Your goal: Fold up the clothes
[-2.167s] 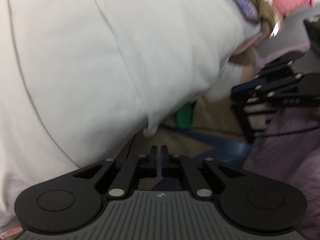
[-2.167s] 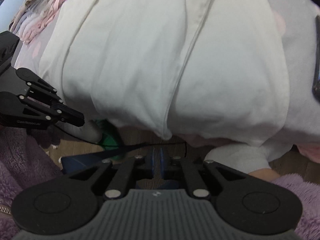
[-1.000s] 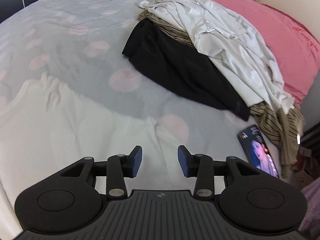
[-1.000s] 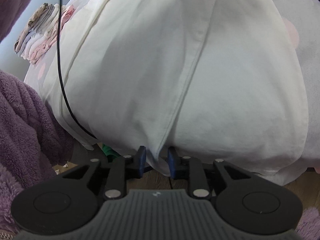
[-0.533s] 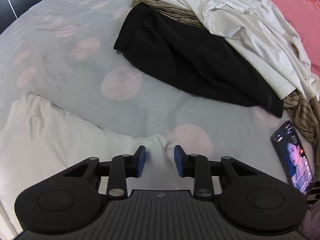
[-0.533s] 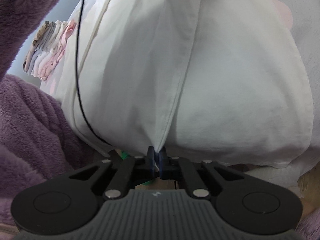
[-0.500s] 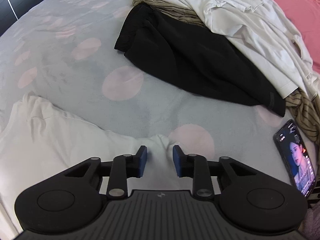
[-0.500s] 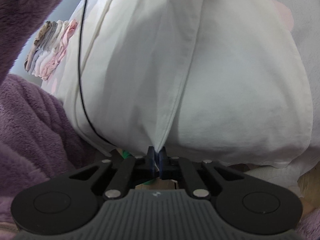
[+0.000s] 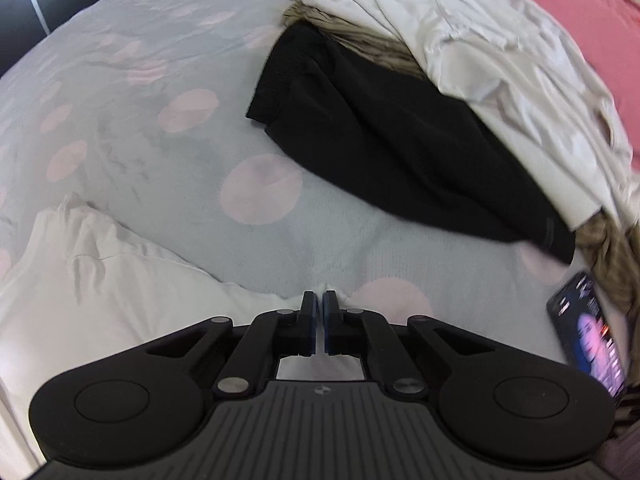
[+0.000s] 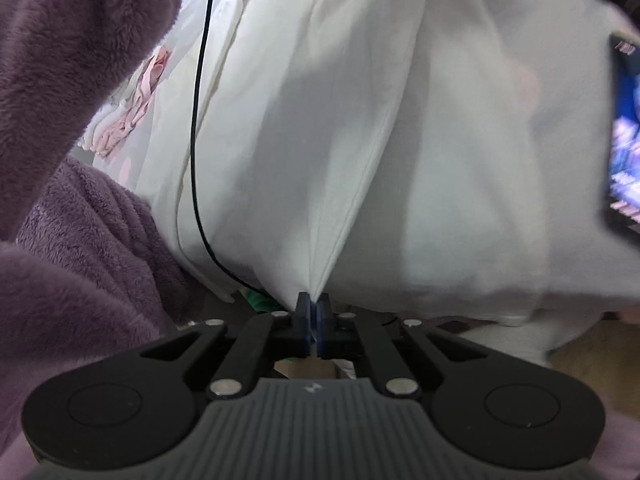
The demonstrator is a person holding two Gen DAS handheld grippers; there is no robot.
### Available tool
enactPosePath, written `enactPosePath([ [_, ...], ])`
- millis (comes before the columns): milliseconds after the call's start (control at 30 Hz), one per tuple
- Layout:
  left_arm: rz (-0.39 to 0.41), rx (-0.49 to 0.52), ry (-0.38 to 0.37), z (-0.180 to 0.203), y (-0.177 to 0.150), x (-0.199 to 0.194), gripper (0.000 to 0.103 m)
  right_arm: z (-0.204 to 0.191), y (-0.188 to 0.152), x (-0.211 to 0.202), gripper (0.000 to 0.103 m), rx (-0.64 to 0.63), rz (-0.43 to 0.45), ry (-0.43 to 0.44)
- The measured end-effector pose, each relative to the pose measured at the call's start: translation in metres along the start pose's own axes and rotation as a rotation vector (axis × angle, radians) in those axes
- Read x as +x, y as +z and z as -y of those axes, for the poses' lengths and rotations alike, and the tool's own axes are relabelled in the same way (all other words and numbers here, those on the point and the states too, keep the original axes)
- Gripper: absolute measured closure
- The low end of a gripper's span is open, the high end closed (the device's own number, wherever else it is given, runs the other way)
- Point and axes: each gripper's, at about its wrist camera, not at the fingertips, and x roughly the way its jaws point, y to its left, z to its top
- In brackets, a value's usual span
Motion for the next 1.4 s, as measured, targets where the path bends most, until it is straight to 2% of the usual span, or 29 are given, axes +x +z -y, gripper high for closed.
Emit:
enactPosePath([
  [133, 0.027, -0.103, -0.046, -0.013, 0.006, -0.005, 0.102, 0.019, 0.005, -0.024, 0.1, -0.005, -0.027, -0.073],
  [300, 0.042, -0.186, -0.074, -0.021, 0.009, -0.001, 0.102, 0.05, 0.009, -0.03, 0.1, 0.05, -0.077, -0.131],
  [733, 0.059, -0.273, -0.078, -0.023, -0.002, 0.029, 0.102, 0.095, 0.009, 0.002, 0.1, 0.119, -0.14, -0.18],
  [833, 0.071, -0.295, -0.098, -0.027, -0.005, 0.032, 0.101, 0.098, 0.008, 0.006, 0.094, 0.13, -0.143, -0.204],
  [900, 0.086, -0.308, -0.122, -0.03, -0.007, 0.029, 0.096, 0.098, 0.006, 0.003, 0.09, 0.135, -0.133, -0.217],
  [967, 0.11, -0.295, -0.145, -0.031, -0.008, 0.021, 0.08, 0.095, 0.004, -0.003, 0.077, 0.127, -0.11, -0.239],
  [1000, 0.121, -0.288, -0.156, -0.031, -0.008, 0.017, 0.076, 0.092, 0.004, -0.006, 0.074, 0.115, -0.092, -0.253],
  [1067, 0.137, -0.261, -0.147, -0.031, -0.011, 0.006, 0.069, 0.085, 0.003, -0.012, 0.074, 0.088, -0.059, -0.27],
  [1133, 0.153, -0.235, -0.14, -0.03, -0.013, -0.004, 0.069, 0.076, 0.002, -0.017, 0.073, 0.047, -0.03, -0.283],
  [1233, 0.142, -0.224, -0.159, -0.031, -0.019, -0.017, 0.069, 0.061, 0.001, -0.021, 0.065, -0.033, 0.015, -0.31],
  [1400, 0.078, -0.219, -0.192, -0.022, -0.027, -0.02, 0.069, 0.053, 0.001, -0.016, 0.066, -0.078, 0.026, -0.314],
])
